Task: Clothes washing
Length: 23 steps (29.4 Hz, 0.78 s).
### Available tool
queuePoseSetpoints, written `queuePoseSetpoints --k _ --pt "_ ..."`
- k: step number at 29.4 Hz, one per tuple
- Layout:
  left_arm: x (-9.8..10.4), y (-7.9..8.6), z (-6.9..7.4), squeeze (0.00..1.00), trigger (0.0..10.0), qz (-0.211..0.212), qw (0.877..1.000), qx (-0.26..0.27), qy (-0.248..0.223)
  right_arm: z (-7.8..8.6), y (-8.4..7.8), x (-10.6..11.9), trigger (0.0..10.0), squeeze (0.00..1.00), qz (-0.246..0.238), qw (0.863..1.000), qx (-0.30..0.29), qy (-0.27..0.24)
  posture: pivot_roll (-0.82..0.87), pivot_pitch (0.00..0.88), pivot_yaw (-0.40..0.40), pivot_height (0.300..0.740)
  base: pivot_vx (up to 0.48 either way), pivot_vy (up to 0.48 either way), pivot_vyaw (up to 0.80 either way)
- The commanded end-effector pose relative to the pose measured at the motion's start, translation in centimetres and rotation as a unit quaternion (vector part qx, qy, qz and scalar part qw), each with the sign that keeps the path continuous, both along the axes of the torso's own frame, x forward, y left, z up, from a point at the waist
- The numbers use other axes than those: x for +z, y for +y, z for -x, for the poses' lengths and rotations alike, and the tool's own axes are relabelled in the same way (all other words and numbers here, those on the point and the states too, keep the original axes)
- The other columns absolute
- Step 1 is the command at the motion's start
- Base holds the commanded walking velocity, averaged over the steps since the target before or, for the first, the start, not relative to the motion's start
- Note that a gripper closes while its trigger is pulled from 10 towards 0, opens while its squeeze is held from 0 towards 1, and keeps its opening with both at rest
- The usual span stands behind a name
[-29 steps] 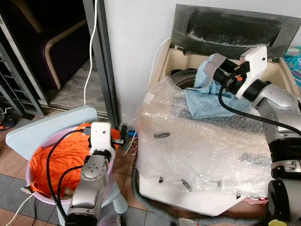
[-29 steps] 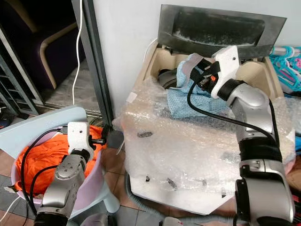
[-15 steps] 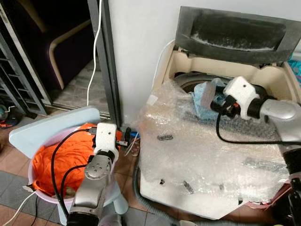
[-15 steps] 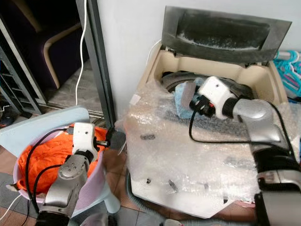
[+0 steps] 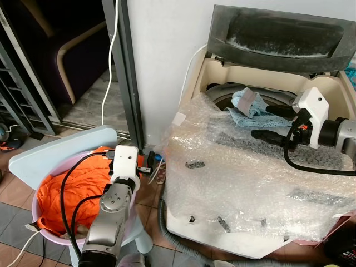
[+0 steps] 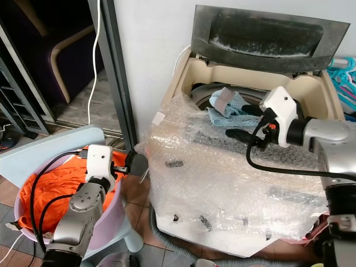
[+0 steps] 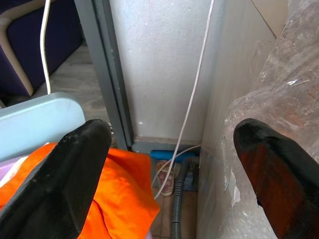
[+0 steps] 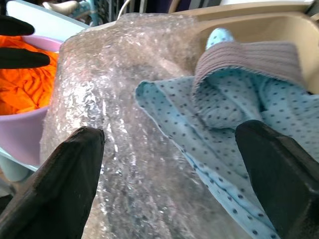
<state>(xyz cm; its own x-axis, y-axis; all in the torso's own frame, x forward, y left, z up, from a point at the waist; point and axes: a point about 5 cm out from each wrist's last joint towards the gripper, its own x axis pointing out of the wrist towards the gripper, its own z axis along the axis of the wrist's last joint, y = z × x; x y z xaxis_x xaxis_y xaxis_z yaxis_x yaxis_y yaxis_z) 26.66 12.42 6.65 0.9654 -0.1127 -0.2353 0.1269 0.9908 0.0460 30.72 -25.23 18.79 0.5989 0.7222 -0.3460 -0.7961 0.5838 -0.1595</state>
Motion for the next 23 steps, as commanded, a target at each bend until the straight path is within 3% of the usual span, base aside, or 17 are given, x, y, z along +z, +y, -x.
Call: queuePoseSetpoints --k 1,3,6,7,8,9,11,12,13,14,16,17,19,20,22,23 --pt "0.1 -0.2 -0.3 0.0 10.0 -0.004 1.0 -0.007 0.001 0.1 0.6 0.2 10.0 1.0 -0.007 1.0 0.019 0.002 -0.05 0.0 0.002 0.74 0.0 0.0 0.0" --pt "0.1 -0.3 -0.3 0.0 10.0 -0.004 1.0 -0.007 0.001 0.3 1.0 -0.4 10.0 1.0 -0.01 1.0 0.025 0.011 -0.05 0.0 0.001 0.74 0.0 0.0 0.0" --pt "0.1 -0.1 -0.4 0.0 10.0 -0.008 1.0 -0.001 0.002 -2.0 1.7 -3.9 10.0 1.0 0.007 0.994 -0.111 -0.001 -0.04 0.0 -0.005 0.74 0.0 0.0 0.0" --pt "0.1 -0.1 -0.4 0.0 10.0 -0.008 1.0 -0.001 0.002 -2.0 1.7 -3.9 10.0 1.0 0.007 0.994 -0.111 -0.001 -0.04 0.0 -0.005 0.74 0.0 0.0 0.0" --pt "0.2 0.0 -0.4 0.0 10.0 -0.01 1.0 0.002 0.001 -3.3 1.4 -4.3 10.0 1.0 -0.019 0.977 -0.211 -0.012 -0.03 0.0 -0.006 0.74 0.0 0.0 0.0" --pt "0.2 0.0 -0.4 0.0 10.0 -0.01 1.0 0.002 0.001 -3.3 1.4 -4.3 10.0 1.0 -0.019 0.977 -0.211 -0.012 -0.03 0.0 -0.006 0.74 0.0 0.0 0.0" --pt "0.2 0.1 -0.5 0.0 10.0 -0.011 1.0 0.004 0.0 -3.9 1.5 -3.9 10.0 1.0 -0.068 0.963 -0.26 -0.02 -0.03 0.0 -0.006 0.74 0.0 0.0 0.0" --pt "0.2 0.1 -0.5 0.0 10.0 -0.011 1.0 0.004 0.0 -3.9 1.5 -3.9 10.0 1.0 -0.068 0.963 -0.26 -0.02 -0.03 0.0 -0.006 0.74 0.0 0.0 0.0" --pt "0.2 0.1 -0.5 0.0 10.0 -0.011 1.0 0.005 0.0 -4.1 1.9 -3.4 10.0 1.0 -0.116 0.957 -0.265 -0.018 -0.03 0.0 -0.005 0.74 0.0 0.0 0.0" --pt "0.2 0.1 -0.5 0.0 10.0 -0.011 1.0 0.005 0.0 -4.1 1.9 -3.4 10.0 1.0 -0.116 0.957 -0.265 -0.018 -0.03 0.0 -0.005 0.74 0.0 0.0 0.0" --pt "0.3 0.1 -0.6 0.0 10.0 -0.012 1.0 0.007 -0.001 -4.1 2.8 -2.8 10.0 1.0 -0.175 0.951 -0.253 -0.015 -0.03 0.0 -0.004 0.74 0.0 0.0 0.0" --pt "0.3 0.1 -0.6 0.0 10.0 -0.012 1.0 0.007 -0.001 -4.1 2.8 -2.8 10.0 1.0 -0.175 0.951 -0.253 -0.015 -0.03 0.0 -0.004 0.74 0.0 0.0 0.0" --pt "0.4 0.1 -0.7 0.0 10.0 -0.013 1.0 0.006 -0.002 -3.4 4.3 -2.6 10.0 1.0 -0.203 0.96 -0.192 -0.005 -0.02 0.0 -0.004 0.74 0.0 0.0 0.0" --pt "0.4 0.1 -0.7 0.0 10.0 -0.013 1.0 0.006 -0.002 -3.4 4.3 -2.6 10.0 1.0 -0.203 0.96 -0.192 -0.005 -0.02 0.0 -0.004 0.74 0.0 0.0 0.0" --pt "0.4 0.1 -0.7 0.0 10.0 -0.015 1.0 0.006 -0.002 -2.1 5.8 -2.7 10.0 1.0 -0.214 0.97 -0.111 0.016 -0.02 0.0 -0.003 0.74 0.0 0.0 0.0" --pt "0.4 0.1 -0.7 0.0 10.0 -0.015 1.0 0.006 -0.002 -2.1 5.8 -2.7 10.0 1.0 -0.214 0.97 -0.111 0.016 -0.02 0.0 -0.003 0.74 0.0 0.0 0.0"
